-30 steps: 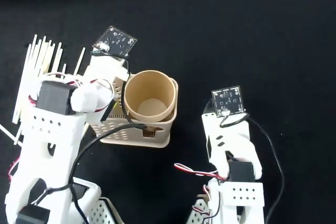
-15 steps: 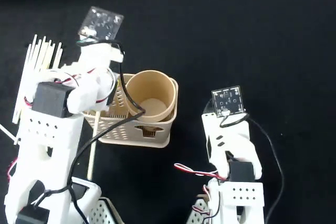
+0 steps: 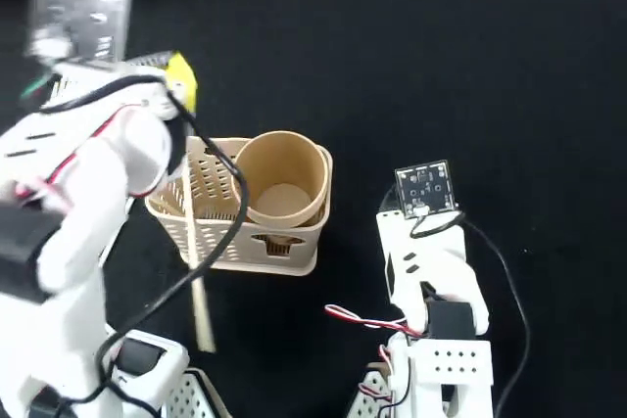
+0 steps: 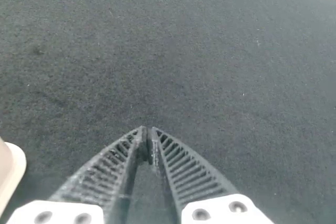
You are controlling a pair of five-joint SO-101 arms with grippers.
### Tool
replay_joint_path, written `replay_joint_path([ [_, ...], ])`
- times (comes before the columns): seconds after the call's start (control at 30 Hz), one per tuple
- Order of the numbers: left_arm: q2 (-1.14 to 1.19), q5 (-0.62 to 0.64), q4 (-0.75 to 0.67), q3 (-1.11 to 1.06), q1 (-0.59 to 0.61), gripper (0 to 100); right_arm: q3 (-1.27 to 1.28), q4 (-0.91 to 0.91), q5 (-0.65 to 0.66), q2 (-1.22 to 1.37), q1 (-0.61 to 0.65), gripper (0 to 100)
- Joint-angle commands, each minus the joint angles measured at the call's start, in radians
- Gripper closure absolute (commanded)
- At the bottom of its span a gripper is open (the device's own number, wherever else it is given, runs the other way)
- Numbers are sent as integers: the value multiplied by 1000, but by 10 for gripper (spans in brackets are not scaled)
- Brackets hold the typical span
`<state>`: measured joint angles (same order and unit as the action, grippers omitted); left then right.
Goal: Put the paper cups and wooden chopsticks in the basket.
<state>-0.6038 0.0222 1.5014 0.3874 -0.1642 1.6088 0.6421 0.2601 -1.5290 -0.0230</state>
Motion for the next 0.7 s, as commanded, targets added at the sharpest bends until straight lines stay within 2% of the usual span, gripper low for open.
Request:
replay_joint_path([
  [0.0, -23, 25, -49, 122, 5, 972, -8, -15, 11, -8, 6, 985],
  [0.1, -23, 20, -3, 108, 5, 972, -8, -15, 11, -8, 5, 985],
  [0.23, -18, 20, 144, 70, 8, 970, -8, -15, 11, -8, 5, 985],
  [0.33, -21, 20, 258, 56, 71, 970, -8, -15, 11, -8, 5, 985],
  [0.4, -26, 21, 261, 21, 156, 970, -8, -15, 11, -8, 5, 985],
  [0.5, -49, 20, 259, -50, 375, 953, -10, -15, 11, -8, 5, 985],
  [0.67, 0, 18, 250, -259, 684, 795, -10, -15, 11, -8, 5, 985],
])
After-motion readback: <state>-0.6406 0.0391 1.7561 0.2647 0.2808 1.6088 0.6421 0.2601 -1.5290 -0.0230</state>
